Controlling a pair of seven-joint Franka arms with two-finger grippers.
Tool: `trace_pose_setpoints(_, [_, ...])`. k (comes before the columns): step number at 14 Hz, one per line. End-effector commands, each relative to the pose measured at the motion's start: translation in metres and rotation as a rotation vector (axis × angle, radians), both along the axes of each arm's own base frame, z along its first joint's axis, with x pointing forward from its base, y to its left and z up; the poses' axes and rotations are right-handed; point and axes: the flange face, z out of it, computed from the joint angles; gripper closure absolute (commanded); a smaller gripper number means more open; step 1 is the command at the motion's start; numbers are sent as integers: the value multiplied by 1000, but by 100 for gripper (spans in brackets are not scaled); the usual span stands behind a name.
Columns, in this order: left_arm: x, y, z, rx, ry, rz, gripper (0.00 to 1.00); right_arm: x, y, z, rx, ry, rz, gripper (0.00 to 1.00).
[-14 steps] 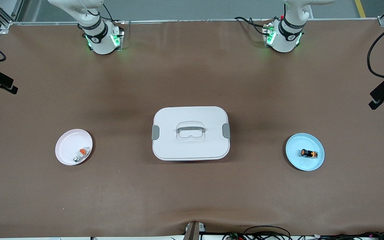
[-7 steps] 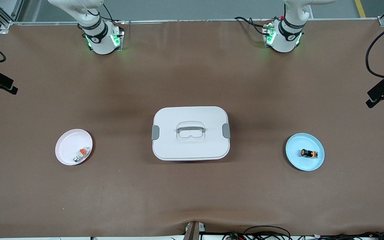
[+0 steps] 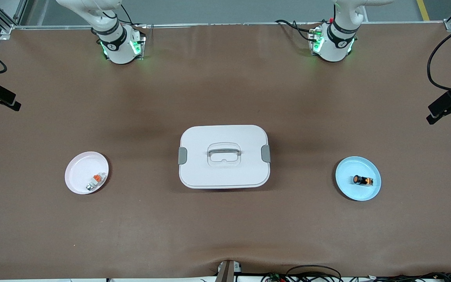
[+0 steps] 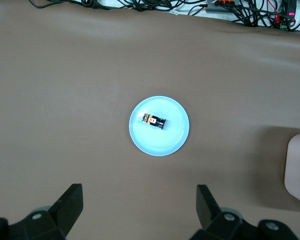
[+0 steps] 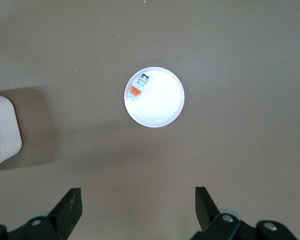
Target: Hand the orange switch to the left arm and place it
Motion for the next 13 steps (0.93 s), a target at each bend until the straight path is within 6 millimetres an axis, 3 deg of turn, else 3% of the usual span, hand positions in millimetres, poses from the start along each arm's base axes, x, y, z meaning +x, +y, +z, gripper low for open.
trace_pose_setpoints(1, [-1, -1, 5, 1, 13, -19, 0, -6, -3, 4, 10, -2, -20, 0])
trace_pose_setpoints(13, [-17, -12, 7, -16, 129, -36, 0, -6, -7, 4, 10, -2, -28, 0])
